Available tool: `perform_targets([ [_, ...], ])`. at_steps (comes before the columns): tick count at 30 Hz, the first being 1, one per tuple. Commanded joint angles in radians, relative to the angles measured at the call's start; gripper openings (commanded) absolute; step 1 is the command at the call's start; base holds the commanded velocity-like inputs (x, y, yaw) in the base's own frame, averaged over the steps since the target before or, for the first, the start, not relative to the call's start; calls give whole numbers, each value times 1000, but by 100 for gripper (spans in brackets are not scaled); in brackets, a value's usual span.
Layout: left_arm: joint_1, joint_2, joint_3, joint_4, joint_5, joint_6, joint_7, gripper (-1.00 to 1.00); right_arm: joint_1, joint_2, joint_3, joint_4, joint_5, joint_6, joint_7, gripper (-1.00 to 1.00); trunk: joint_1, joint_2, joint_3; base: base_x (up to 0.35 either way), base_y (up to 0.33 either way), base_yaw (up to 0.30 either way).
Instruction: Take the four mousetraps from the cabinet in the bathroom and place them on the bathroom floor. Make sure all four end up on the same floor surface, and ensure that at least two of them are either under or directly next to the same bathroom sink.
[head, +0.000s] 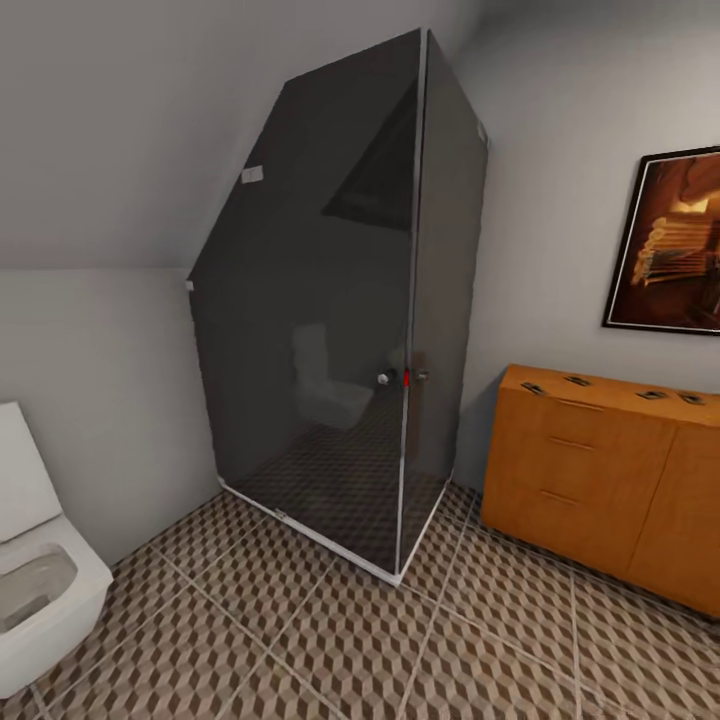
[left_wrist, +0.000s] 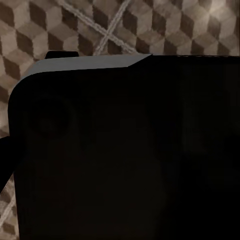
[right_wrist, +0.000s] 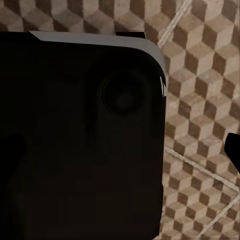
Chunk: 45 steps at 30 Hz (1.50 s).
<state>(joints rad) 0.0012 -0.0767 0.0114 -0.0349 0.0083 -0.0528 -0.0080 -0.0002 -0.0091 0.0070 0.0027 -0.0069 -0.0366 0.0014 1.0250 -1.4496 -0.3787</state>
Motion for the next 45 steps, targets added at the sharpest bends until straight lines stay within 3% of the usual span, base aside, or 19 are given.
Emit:
perform_targets([
  [1, 0, 0, 1, 0, 1, -2, -1, 100, 0, 0, 1, 0, -1, -3, 0, 100, 0, 0, -1, 0, 0, -294],
  [45, 0, 0, -1, 0, 1, -4, 0, 100, 0, 0, 1, 0, -1, -3, 0, 100, 0, 0, -1, 0, 0, -294],
])
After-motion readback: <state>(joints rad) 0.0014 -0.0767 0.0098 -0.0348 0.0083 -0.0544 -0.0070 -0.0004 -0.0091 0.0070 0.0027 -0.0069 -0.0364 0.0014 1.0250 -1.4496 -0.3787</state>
